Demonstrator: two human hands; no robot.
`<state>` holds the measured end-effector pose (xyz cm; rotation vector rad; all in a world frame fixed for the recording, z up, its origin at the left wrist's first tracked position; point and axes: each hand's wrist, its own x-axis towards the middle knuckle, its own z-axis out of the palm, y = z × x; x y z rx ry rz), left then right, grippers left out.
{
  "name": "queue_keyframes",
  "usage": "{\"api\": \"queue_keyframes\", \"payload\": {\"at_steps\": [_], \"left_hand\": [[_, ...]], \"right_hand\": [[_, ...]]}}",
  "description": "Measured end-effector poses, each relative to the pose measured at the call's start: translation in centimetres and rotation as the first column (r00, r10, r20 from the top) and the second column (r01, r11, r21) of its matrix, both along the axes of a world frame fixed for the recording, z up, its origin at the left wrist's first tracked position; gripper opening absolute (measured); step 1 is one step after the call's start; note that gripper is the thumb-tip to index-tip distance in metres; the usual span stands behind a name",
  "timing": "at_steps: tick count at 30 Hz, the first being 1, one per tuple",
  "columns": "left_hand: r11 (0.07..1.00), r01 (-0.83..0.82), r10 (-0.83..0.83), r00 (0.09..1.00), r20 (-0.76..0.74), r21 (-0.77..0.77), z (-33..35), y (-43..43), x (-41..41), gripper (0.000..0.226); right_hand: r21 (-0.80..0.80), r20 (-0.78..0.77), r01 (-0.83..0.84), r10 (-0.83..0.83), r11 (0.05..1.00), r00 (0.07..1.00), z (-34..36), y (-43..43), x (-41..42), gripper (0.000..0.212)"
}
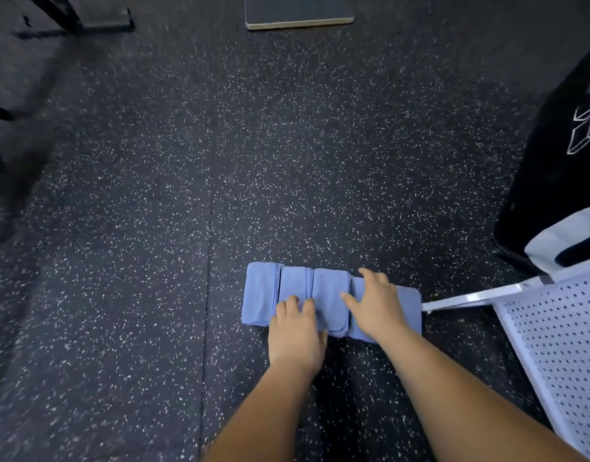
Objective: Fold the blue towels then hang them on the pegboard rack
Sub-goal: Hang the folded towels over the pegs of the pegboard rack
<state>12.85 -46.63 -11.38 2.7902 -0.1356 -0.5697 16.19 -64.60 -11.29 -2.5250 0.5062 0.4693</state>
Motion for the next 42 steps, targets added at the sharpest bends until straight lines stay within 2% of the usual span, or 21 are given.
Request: {"api": "queue_keyframes", "payload": {"at_steps": [8, 12, 17, 21, 24, 28, 32, 37, 42], "left_hand": [[0.998, 0.034, -0.036, 0.999, -0.018, -0.06, -2.7, -0.5, 0.1, 0.069], [0.995, 0.052, -0.053, 0.998, -0.018, -0.083, -3.1, -0.3, -0.1, 0.071], [0.989, 0.032, -0.033, 0.999, 0.0, -0.146, -1.4, -0.4, -0.6, 0.07], [0.972, 0.04, -0.033, 0.999, 0.037, -0.232, 2.3, -0.6, -1.6, 0.074], [0.953, 0.077, -0.056, 0.995, 0.079, -0.293, 5.6, -0.8, -2.4, 0.074], [0.922, 0.101, -0.052, 0.989, 0.138, -0.375, 10.2, -0.7, -3.0, 0.047], [0.889, 0.164, -0.058, 0.966, 0.252, -0.427, 15.8, -1.6, -3.7, 0.036], [0.836, 0.232, -0.03, 0.924, 0.381, -0.498, 23.2, -4.1, -5.2, 0.03], [0.746, 0.336, -0.017, 0.873, 0.487, -0.575, 29.7, -7.8, -7.7, 0.025]], "right_hand": [[-0.056, -0.101, -0.21, 0.204, 0.976, 0.974, -2.7, 0.1, 4.0, 0.071], [-0.077, -0.128, -0.222, 0.212, 0.972, 0.969, -2.8, -0.3, 4.0, 0.055], [0.138, -0.126, -0.117, 0.134, 0.984, 0.983, -0.3, 0.0, 1.8, 0.04], [0.282, -0.007, 0.019, -0.018, 0.959, 1.0, 3.6, 1.3, -1.4, 0.04], [0.355, 0.085, 0.059, -0.096, 0.933, 0.992, 7.3, 2.1, -3.7, 0.044], [0.45, 0.201, 0.016, -0.119, 0.893, 0.972, 12.2, 1.1, -6.3, 0.052], [0.415, 0.335, -0.027, -0.126, 0.909, 0.934, 18.8, -0.4, -8.9, 0.061], [0.4, 0.51, -0.035, -0.19, 0.916, 0.839, 25.7, -2.5, -12.5, 0.073], [0.313, 0.67, -0.001, -0.22, 0.95, 0.709, 32.3, -5.1, -16.6, 0.07]]}}
